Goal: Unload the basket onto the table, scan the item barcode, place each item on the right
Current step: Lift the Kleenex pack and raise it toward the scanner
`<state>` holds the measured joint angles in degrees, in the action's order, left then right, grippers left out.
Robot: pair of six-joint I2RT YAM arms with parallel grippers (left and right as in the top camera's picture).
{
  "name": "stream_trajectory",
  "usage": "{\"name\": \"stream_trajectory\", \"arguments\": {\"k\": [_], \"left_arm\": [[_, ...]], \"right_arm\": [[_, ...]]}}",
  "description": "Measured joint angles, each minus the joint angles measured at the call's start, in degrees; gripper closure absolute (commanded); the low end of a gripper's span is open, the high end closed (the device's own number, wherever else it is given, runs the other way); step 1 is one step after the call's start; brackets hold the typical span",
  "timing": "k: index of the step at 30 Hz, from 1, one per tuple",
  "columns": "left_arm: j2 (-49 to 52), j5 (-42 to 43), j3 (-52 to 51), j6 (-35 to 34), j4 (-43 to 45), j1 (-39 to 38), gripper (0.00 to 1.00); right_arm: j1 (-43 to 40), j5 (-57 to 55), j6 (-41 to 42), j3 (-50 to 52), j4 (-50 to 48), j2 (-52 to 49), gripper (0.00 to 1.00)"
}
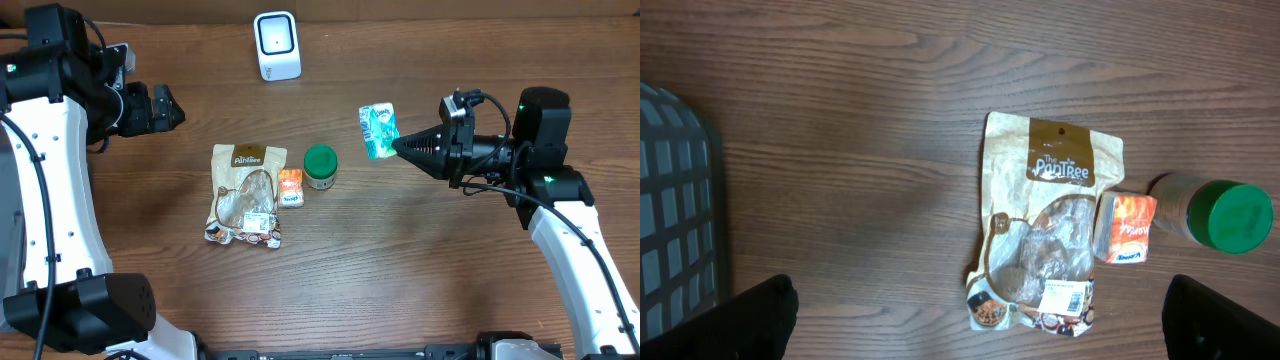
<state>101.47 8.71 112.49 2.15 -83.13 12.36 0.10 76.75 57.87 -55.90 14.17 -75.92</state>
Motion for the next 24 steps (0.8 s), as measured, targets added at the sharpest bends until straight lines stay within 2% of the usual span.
{"name": "stream_trajectory", "arguments": {"k": [8, 15, 19, 24], "left_arm": [[0.0, 0.0, 0.0, 0.0, 0.0, 0.0, 0.01], [0.0, 0.0, 0.0, 0.0, 0.0, 0.0, 0.01], [0.0, 0.0, 0.0, 0.0, 0.0, 0.0, 0.00], [0.0, 0.0, 0.0, 0.0, 0.0, 0.0, 0.01]], "right_arm": [[0.0, 2.6, 10.0, 0.0, -11.8, 0.0, 0.96], [0.0, 2.8, 14.5, 0.0, -14.7, 0.0, 0.96], [0.0, 0.9, 12.9, 0.0, -14.6, 0.0, 0.96], [2.7, -6.4, 5.9, 0.0, -7.8, 0.0, 0.96]]}}
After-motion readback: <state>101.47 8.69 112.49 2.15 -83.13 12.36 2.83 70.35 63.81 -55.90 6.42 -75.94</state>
